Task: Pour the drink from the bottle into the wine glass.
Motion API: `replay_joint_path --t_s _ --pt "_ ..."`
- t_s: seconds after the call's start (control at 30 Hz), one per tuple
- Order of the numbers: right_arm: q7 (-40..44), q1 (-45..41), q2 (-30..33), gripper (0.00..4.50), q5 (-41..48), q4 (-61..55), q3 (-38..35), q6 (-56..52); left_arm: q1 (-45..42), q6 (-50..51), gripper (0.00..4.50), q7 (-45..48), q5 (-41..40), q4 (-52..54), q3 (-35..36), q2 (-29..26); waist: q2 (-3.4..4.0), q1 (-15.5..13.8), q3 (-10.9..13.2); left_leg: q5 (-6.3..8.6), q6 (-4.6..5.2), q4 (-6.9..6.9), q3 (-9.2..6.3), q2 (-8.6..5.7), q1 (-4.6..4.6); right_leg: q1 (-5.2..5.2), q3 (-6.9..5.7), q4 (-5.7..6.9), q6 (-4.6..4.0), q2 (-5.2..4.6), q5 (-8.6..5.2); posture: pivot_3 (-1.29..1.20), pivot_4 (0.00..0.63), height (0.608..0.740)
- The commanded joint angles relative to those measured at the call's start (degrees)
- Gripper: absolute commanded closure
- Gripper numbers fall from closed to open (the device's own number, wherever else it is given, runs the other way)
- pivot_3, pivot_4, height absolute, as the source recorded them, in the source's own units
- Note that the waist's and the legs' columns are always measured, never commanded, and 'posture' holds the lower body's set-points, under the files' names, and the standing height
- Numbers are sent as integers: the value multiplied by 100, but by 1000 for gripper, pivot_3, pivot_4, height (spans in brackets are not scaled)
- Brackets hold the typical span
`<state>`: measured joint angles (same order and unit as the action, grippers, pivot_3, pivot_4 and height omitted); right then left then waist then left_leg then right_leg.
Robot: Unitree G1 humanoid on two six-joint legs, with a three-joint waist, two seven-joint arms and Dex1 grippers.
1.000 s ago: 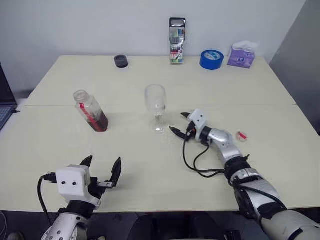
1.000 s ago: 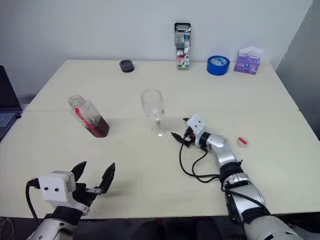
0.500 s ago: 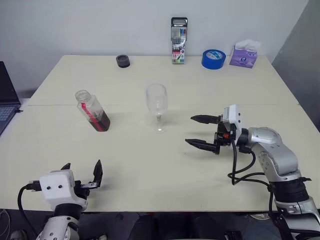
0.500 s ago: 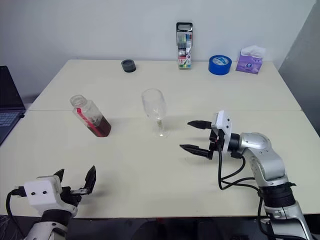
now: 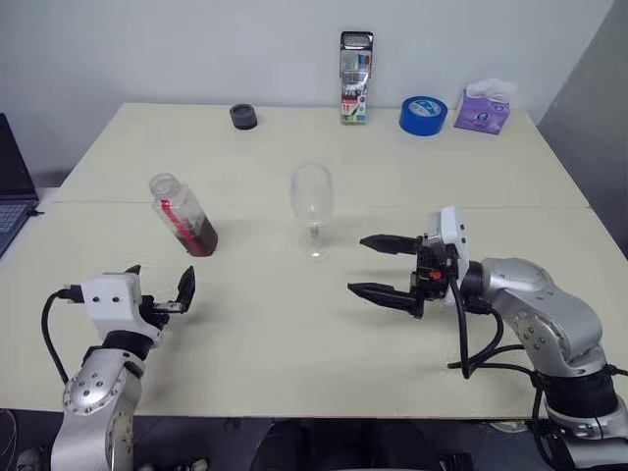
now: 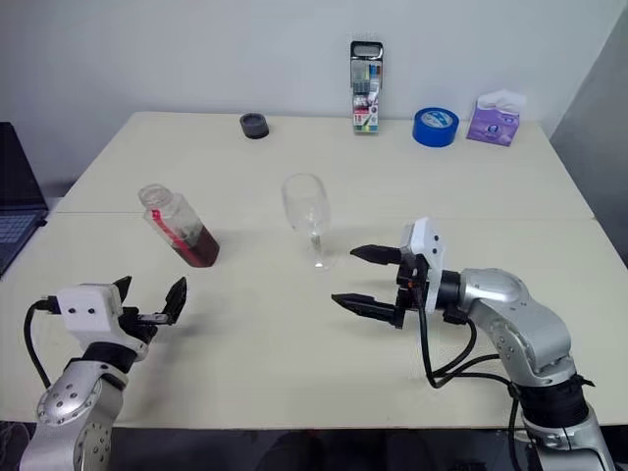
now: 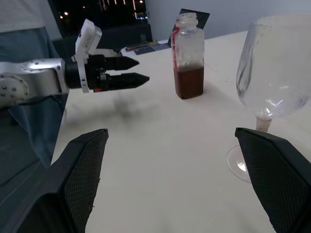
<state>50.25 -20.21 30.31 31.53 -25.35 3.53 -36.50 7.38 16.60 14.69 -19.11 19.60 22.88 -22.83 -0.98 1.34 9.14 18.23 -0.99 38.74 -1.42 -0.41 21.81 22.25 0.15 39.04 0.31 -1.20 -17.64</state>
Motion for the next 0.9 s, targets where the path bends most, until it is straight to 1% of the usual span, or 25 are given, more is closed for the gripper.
replay_joint_path --t_s 0.03,0.17,0.33,0.53,0.9 --pt "-307 64 42 39 -230 -309 -72 243 -211 -84 0 121 -30 -77 86 -141 0 -4 0 0 0 3 0 0 -1 -2 0 0 0 0 6 0 150 740" --pt "-704 222 33 39 -470 -478 -58 239 -546 -84 0 229 4 -391 56 -272 -1 -8 -1 -2 -1 14 -2 1 -3 -4 -2 5 -1 2 16 0 150 740" --pt "-964 420 38 39 -430 -623 -166 143 -933 -77 0 311 66 -676 -43 -364 -2 -13 -1 -12 -20 15 -3 1 2 -3 -4 2 -1 2 16 0 150 740" --pt "-1100 620 68 39 -321 -860 -228 33 -1327 -126 0 462 147 -1112 -175 -448 -2 -10 -1 -12 -19 14 -3 1 2 -3 -5 3 0 2 16 0 150 740" --pt "-1274 700 98 39 -156 -1083 -290 -163 -2063 -490 0 712 344 -2109 -380 -549 -3 -14 -2 -12 -19 16 -4 1 2 -3 -6 4 0 2 16 0 150 740"
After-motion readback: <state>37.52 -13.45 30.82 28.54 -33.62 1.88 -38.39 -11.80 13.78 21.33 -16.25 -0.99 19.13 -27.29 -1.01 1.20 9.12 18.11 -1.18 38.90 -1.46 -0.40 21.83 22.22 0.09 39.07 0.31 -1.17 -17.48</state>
